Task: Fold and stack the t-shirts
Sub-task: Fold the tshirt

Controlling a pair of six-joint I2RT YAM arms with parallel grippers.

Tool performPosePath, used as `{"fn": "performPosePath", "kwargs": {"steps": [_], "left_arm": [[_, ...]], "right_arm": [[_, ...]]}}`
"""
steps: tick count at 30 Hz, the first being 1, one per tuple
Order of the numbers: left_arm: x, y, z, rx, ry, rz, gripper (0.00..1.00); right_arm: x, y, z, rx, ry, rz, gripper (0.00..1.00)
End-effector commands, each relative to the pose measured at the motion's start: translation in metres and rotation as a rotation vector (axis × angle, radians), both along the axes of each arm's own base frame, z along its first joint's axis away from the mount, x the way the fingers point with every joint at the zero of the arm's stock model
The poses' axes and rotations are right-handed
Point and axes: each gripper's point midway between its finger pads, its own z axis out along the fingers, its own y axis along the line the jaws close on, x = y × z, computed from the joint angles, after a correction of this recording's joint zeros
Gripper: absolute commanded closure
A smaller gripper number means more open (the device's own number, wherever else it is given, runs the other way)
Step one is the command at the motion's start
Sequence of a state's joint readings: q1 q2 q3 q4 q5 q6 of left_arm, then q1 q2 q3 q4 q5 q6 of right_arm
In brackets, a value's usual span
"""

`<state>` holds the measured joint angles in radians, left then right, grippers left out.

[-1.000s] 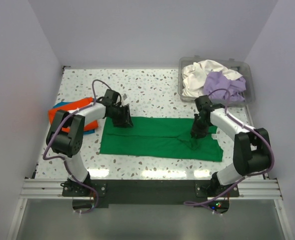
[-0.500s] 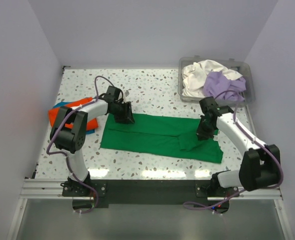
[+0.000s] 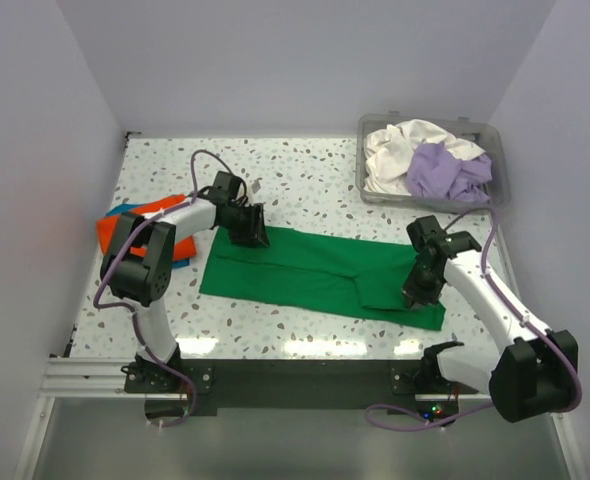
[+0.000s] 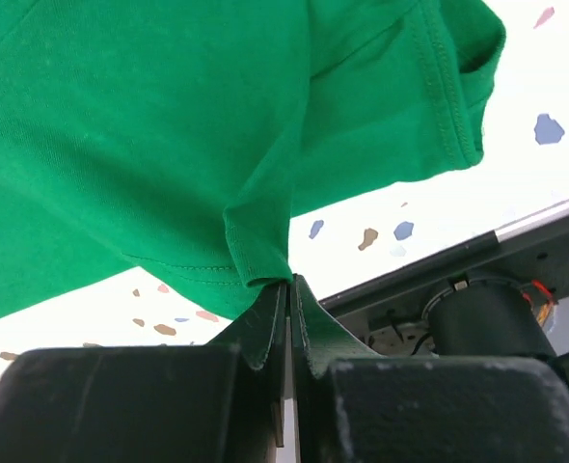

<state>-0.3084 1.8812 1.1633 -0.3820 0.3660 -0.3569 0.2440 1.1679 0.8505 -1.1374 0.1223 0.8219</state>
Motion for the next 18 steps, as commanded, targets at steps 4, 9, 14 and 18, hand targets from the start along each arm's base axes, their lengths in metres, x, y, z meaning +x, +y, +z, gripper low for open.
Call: {"fn": "performPosePath", "kwargs": {"steps": [4, 9, 14, 18], "left_arm": [[-0.002, 0.015, -0.024, 0.086, 0.005, -0.021, 0.49], [-0.002, 0.013, -0.023, 0.074, 0.004, -0.018, 0.49], [-0.002, 0.012, -0.022, 0.068, 0.006, -0.009, 0.49], [-0.002, 0.013, -0.023, 0.072, 0.012, -0.005, 0.49]], "right_arm": [[-0.02, -0.001, 0.006, -0.002, 0.027, -0.014, 0.67], [0.009, 0.012, 0.023, 0.037, -0.085, 0.075, 0.53], [0.035, 0.049, 0.016, 0.11, -0.105, 0.252, 0.56], [0.058, 0.082, 0.002, 0.144, -0.13, 0.354, 0.59]]}}
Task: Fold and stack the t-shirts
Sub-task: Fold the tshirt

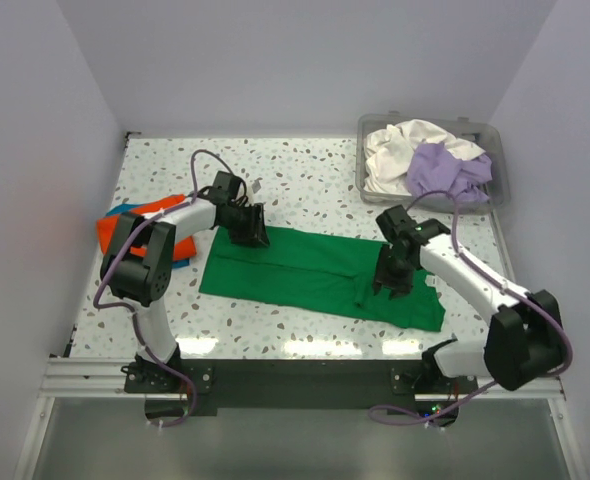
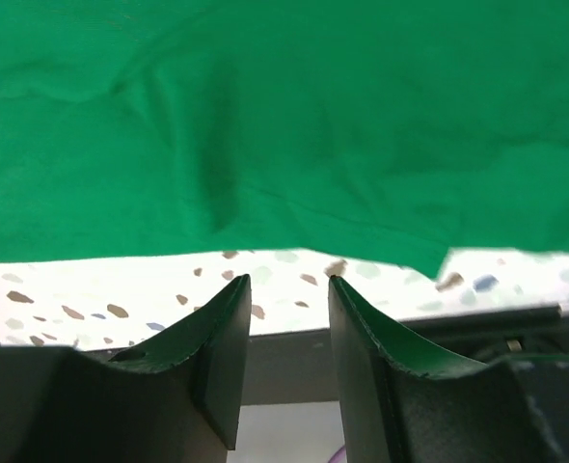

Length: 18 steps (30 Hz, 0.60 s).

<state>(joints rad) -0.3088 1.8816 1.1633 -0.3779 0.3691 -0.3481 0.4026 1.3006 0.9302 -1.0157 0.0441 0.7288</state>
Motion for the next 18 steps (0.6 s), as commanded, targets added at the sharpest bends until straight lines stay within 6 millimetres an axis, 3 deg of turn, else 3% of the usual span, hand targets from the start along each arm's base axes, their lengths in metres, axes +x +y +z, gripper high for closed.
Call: {"fn": "performPosePath", "kwargs": {"steps": [1, 7, 9, 18], "left_arm": [[-0.001, 0.013, -0.022, 0.074, 0.017, 0.005, 0.49], [0.0, 0.013, -0.024, 0.082, 0.027, 0.005, 0.48], [0.001, 0.013, -0.025, 0.083, 0.029, 0.008, 0.48], [0.0, 0.014, -0.026, 0.089, 0.037, 0.014, 0.48]], "right_arm": [[0.031, 0.038, 0.0, 0.073, -0.089, 0.134, 0.59], [0.05, 0.083, -0.011, 0.058, -0.085, 0.333, 0.66], [0.052, 0.09, -0.018, 0.045, -0.069, 0.363, 0.66], [0.035, 0.074, -0.05, -0.053, 0.048, 0.38, 0.68]]}}
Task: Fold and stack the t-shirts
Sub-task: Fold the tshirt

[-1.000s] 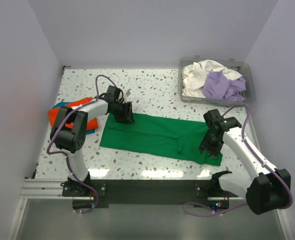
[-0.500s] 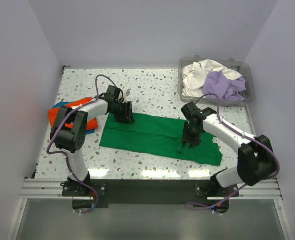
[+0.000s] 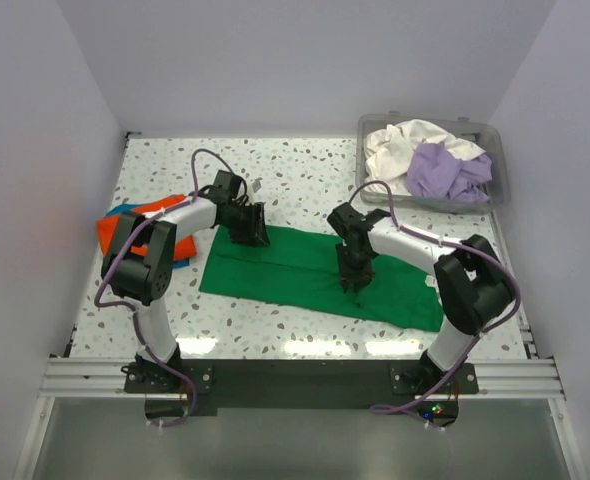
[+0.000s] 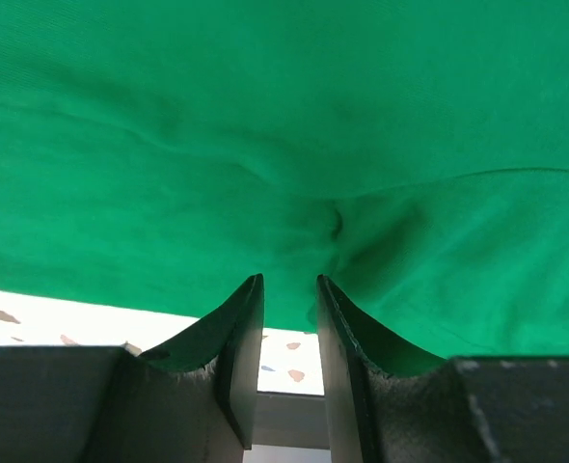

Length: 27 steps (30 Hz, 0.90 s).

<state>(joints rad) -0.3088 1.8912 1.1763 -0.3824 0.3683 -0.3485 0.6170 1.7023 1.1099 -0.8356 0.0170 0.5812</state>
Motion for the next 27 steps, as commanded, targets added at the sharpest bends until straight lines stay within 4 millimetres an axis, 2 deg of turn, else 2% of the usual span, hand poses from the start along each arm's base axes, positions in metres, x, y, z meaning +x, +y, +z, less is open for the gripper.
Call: {"fn": "performPosePath", "kwargs": {"steps": [1, 5, 11, 21, 24, 25, 27], "left_arm": [[-0.002, 0.015, -0.026, 0.089, 0.036, 0.016, 0.48], [-0.002, 0.015, -0.027, 0.091, 0.039, 0.013, 0.48], [-0.002, 0.016, -0.027, 0.096, 0.041, 0.011, 0.48], [-0.002, 0.015, -0.028, 0.094, 0.043, 0.007, 0.48], [-0.003, 0.016, -0.029, 0.096, 0.045, 0.007, 0.48], [-0.003, 0.016, -0.029, 0.096, 0.046, 0.009, 0.48], [-0.003, 0.017, -0.028, 0.096, 0.045, 0.009, 0.48]], "right_arm": [[-0.004, -0.01, -0.006, -0.044, 0.007, 0.014, 0.68], [-0.007, -0.018, -0.012, -0.098, 0.023, 0.012, 0.68], [-0.012, -0.029, -0.009, -0.14, 0.017, -0.005, 0.68], [-0.021, -0.029, -0.023, -0.132, 0.059, 0.0, 0.71], [-0.022, -0.029, -0.024, -0.131, 0.069, 0.008, 0.78], [-0.023, -0.029, -0.024, -0.131, 0.075, 0.013, 0.85], [-0.022, -0.026, -0.02, -0.12, 0.077, 0.018, 0.92]]}}
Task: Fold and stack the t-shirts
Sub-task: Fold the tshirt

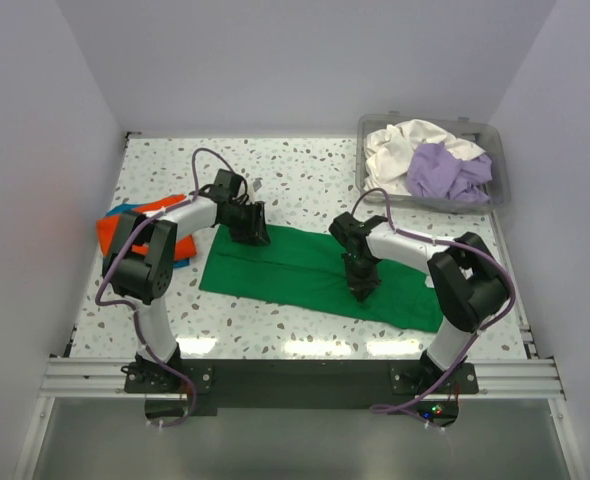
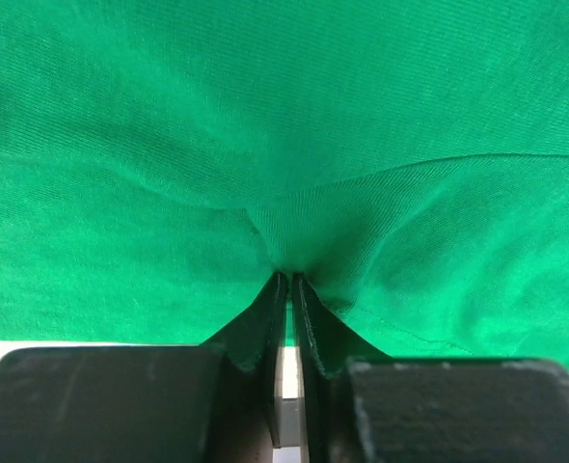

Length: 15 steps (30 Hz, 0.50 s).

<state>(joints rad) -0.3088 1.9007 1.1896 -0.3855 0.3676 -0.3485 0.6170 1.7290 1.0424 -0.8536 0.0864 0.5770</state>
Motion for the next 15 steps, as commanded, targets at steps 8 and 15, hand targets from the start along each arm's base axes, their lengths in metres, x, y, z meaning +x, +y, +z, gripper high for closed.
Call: {"fn": "performPosePath", "kwargs": {"steps": [8, 15], "left_arm": [[-0.005, 0.017, -0.027, 0.095, 0.043, 0.006, 0.48], [-0.009, 0.019, -0.029, 0.099, 0.047, 0.006, 0.48]], "right_arm": [[-0.005, 0.014, 0.025, 0.068, 0.047, 0.054, 0.94], [-0.006, 0.034, 0.028, 0.165, 0.082, 0.052, 0.93]]}}
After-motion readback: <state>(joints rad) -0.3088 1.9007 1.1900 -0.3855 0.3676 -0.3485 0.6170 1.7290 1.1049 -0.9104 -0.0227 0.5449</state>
